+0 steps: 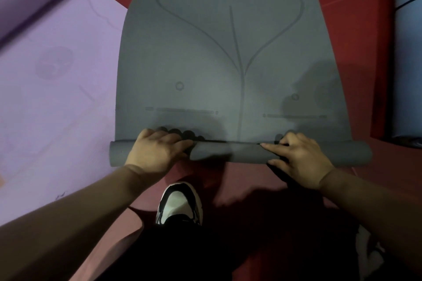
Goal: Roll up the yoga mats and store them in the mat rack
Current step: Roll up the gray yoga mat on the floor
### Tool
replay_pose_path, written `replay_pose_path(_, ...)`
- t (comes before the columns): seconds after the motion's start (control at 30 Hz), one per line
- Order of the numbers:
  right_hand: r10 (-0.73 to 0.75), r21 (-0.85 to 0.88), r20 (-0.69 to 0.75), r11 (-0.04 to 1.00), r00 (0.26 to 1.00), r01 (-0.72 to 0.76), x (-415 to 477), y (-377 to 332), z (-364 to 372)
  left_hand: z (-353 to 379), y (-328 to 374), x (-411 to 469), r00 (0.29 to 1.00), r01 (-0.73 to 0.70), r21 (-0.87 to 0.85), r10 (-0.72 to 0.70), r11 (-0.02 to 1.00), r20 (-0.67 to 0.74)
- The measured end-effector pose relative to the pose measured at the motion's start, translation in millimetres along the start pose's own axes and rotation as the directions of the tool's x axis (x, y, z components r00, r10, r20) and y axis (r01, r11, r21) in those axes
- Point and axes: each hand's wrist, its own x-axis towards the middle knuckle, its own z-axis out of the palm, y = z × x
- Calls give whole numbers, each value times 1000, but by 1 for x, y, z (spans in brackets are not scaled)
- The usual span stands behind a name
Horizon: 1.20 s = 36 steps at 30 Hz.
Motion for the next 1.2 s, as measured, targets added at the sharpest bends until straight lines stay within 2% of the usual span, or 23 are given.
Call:
replay_pose_path(0.17, 0, 43, 47, 999, 999, -2, 7, 3, -3, 3, 2, -13, 999, 35, 64, -34, 997, -10)
replay_pose_path(0.3, -16, -36, -32, 999, 999, 15, 0, -2, -1, 3, -2, -8, 999, 36, 47, -35, 998, -28)
replay_pose_path(0.43, 19, -174, -139, 984, 990, -44, -15, -19, 2, 4, -10, -1, 996, 45, -11, -44, 999, 76)
replay_pose_path(0.53, 59, -180, -143, 980, 988, -84, -18, -20, 7, 4, -21, 6, 987, 55, -91, -40, 994, 153)
replay_pose_path(0.67, 41, -139, -162, 988, 986, -63, -9, -12, 5, 0, -31, 18, 975, 80, -231, -27, 970, 222)
replay_pose_path(0.8, 9, -79, -123, 997, 992, -19, 0, -4, 1, -6, -30, 15, 990, 19, -235, 13, 972, 137)
replay_pose_path(0.97, 1, -49, -41, 999, 999, -3, 9, 3, -4, -1, -28, 10, 994, -108, -96, 111, 989, 21)
replay_pose_path(1.03, -11, -48, -38, 999, 999, 9, 11, 3, -8, 1, -31, 15, 991, -111, -91, 118, 990, 66)
replay_pose_path(1.2, -41, -86, -188, 996, 981, 25, -3, -3, -6, -5, -38, 27, 971, -36, -186, 78, 982, 226)
